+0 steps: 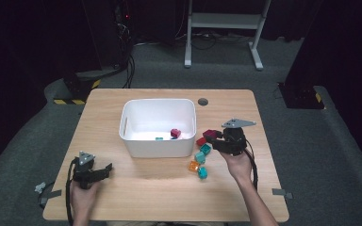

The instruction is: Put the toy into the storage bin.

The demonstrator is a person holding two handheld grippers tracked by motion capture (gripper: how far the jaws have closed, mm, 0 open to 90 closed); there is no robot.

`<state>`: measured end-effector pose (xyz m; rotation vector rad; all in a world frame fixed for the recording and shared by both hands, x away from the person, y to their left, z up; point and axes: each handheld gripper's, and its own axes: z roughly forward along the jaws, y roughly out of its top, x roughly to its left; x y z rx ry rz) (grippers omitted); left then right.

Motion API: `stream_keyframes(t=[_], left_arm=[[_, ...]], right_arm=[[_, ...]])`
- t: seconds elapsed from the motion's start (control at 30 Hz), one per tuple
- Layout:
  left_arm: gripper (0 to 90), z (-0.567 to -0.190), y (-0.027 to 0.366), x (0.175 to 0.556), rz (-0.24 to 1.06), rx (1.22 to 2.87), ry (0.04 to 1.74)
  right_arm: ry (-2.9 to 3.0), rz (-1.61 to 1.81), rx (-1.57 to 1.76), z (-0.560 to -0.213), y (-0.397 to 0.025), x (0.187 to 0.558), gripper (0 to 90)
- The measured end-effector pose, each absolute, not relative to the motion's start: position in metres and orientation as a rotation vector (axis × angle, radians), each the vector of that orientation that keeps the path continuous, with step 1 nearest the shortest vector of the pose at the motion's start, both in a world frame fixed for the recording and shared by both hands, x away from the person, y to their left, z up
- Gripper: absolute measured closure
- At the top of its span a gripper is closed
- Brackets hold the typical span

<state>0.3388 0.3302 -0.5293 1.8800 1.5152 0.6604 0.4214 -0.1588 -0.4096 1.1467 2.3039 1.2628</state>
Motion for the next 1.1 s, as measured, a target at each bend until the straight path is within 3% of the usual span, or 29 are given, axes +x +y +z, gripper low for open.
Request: stream_keyframes(t=[1.1], left_arm=[[17.9,-0.529,0.330,0.339,0.661,1.881,1.515]], right_arm=[[2.361,1.307,1.011,-0.367,-0.106,0.445,58.9]])
